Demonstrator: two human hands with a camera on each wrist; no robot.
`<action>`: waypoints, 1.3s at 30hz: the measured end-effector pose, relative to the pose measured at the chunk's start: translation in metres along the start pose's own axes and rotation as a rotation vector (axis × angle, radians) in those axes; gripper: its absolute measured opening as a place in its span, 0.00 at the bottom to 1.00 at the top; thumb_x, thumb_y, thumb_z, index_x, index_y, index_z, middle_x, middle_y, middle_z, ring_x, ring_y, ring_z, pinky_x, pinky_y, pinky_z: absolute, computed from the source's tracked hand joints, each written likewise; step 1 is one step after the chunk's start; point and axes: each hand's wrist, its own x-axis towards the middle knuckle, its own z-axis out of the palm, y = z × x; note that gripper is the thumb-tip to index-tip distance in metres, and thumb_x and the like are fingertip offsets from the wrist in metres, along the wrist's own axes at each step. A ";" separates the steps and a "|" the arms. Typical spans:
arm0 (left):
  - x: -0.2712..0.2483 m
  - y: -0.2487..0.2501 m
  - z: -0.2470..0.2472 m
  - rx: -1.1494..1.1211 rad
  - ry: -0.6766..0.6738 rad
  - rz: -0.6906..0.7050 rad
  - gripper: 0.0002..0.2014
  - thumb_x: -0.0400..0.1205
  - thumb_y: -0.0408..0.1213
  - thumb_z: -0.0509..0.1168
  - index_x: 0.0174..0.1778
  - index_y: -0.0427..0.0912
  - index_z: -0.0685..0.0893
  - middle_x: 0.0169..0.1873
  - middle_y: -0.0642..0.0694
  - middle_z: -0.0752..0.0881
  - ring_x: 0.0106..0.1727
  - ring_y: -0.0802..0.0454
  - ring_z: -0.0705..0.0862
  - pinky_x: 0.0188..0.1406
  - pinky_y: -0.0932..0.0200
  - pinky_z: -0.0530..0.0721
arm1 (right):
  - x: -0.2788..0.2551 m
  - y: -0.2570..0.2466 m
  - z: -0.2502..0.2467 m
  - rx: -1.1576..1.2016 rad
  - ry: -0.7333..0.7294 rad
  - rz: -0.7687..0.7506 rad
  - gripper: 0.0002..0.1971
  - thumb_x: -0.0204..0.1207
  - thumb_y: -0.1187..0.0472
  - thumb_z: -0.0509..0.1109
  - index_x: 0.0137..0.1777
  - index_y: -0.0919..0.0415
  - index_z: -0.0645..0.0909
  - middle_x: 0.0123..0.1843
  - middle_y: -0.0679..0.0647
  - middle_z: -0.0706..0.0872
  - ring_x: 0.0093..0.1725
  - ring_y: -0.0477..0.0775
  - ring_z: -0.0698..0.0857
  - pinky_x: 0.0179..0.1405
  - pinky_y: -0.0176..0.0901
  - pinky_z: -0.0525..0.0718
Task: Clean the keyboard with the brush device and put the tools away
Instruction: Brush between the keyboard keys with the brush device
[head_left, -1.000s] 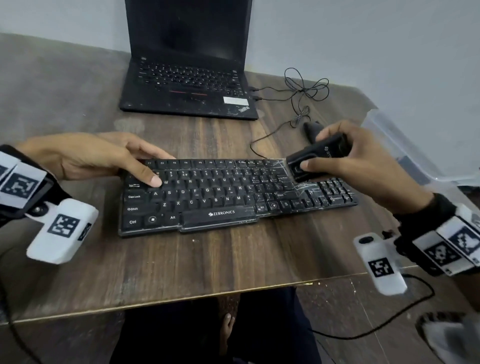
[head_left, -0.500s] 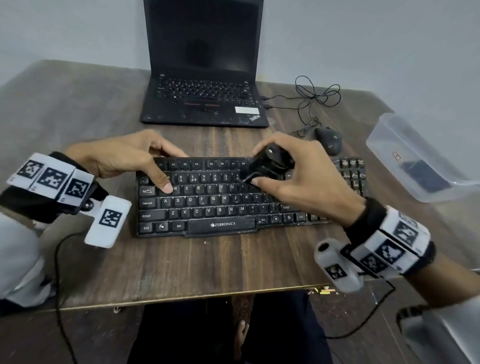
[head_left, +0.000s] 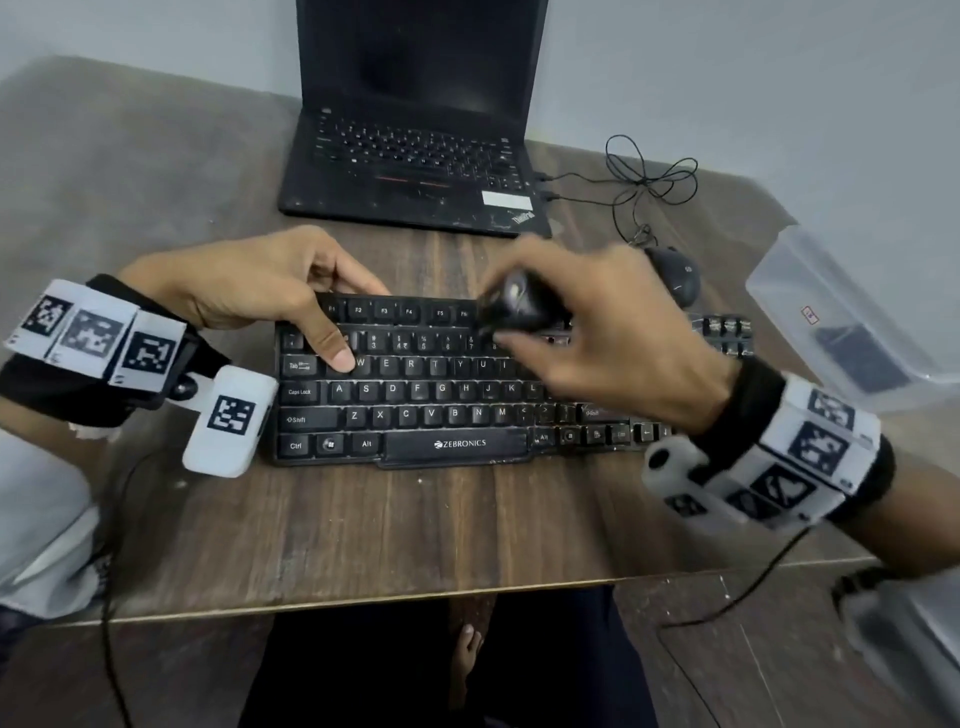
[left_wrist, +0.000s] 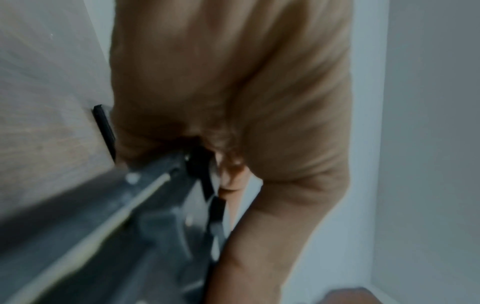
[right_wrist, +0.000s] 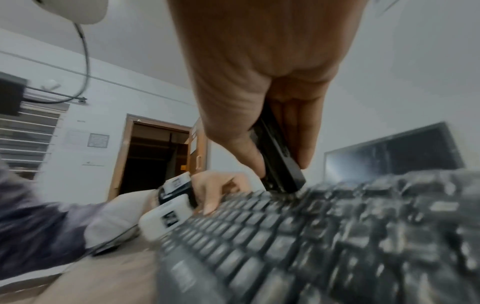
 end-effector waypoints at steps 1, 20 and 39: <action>-0.001 -0.001 0.000 -0.008 0.006 0.006 0.27 0.63 0.15 0.79 0.58 0.37 0.93 0.51 0.33 0.93 0.53 0.32 0.92 0.58 0.39 0.89 | 0.007 0.004 -0.004 0.005 0.068 0.029 0.18 0.75 0.59 0.81 0.63 0.59 0.84 0.45 0.49 0.92 0.42 0.51 0.92 0.45 0.47 0.92; 0.008 -0.016 0.003 -0.184 0.011 -0.032 0.35 0.48 0.32 0.84 0.56 0.40 0.94 0.50 0.29 0.92 0.51 0.29 0.92 0.50 0.34 0.90 | -0.028 -0.005 0.010 0.027 0.082 0.104 0.18 0.73 0.60 0.83 0.61 0.59 0.84 0.42 0.47 0.92 0.38 0.52 0.91 0.40 0.49 0.91; 0.009 -0.020 0.004 -0.163 0.033 0.009 0.36 0.44 0.36 0.85 0.54 0.43 0.95 0.48 0.31 0.93 0.49 0.32 0.93 0.48 0.38 0.92 | -0.071 -0.026 0.024 0.075 0.233 0.287 0.18 0.74 0.60 0.84 0.62 0.57 0.86 0.48 0.44 0.93 0.42 0.43 0.93 0.42 0.42 0.91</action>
